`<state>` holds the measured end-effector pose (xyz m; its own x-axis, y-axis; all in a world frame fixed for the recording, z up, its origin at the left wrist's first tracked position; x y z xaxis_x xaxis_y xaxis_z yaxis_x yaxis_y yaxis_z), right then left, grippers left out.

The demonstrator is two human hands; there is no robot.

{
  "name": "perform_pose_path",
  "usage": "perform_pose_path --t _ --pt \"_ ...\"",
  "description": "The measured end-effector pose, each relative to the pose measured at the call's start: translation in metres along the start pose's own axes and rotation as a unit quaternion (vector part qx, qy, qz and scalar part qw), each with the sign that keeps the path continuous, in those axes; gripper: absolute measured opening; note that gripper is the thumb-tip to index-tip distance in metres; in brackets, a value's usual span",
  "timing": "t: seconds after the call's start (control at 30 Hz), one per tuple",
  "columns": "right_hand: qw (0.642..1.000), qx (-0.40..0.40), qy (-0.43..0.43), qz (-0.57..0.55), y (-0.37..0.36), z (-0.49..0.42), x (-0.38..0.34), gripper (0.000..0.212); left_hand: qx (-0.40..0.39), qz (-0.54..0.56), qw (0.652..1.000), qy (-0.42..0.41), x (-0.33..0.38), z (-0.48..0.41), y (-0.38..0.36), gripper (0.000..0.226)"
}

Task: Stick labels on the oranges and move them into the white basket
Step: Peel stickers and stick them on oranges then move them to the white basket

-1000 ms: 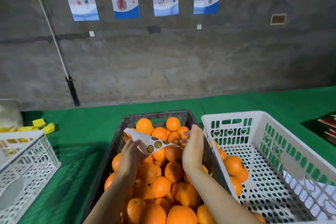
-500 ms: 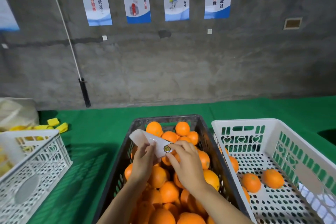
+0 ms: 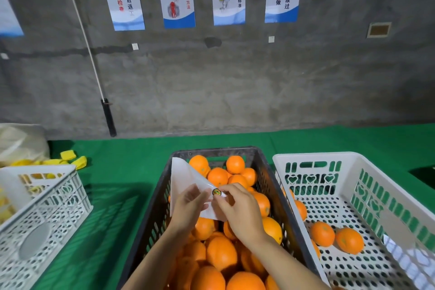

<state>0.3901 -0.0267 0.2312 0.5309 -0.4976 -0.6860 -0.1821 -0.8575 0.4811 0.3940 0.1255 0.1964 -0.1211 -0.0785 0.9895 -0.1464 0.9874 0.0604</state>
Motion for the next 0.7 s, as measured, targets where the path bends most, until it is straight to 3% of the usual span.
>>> perform_pose_path --t 0.23,0.4,0.53,0.6,0.7 --pt "1.000 0.009 -0.004 -0.018 0.007 0.000 -0.002 0.011 -0.018 0.003 1.000 -0.002 0.007 0.004 -0.002 0.037" --pt "1.000 -0.003 0.027 -0.008 0.003 0.003 -0.009 0.011 0.069 -0.019 0.997 0.023 -0.005 0.001 0.017 0.040" --pt "0.999 -0.022 -0.031 -0.030 -0.002 0.001 0.005 0.012 0.141 0.007 0.989 0.042 -0.010 0.002 0.035 0.033" --pt "0.991 -0.066 -0.101 -0.053 -0.011 0.001 0.020 0.013 0.161 0.034 0.985 0.048 -0.010 0.002 0.040 0.041" --pt "0.953 -0.254 -0.157 0.050 -0.045 0.013 0.037 0.011 0.170 0.066 0.982 0.050 -0.009 0.002 0.043 0.048"
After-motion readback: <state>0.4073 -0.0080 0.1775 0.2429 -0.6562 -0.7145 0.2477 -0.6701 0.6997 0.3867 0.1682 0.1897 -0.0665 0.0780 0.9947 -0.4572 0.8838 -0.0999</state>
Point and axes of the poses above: each hand's wrist, its own z-axis away from the middle knuckle, its own y-axis out of the back of the hand, x = y × z, the point moved 10 cm from there along -z, towards the middle knuckle, and after that the axes turned 1 degree about -y, right-handed, at the moved point
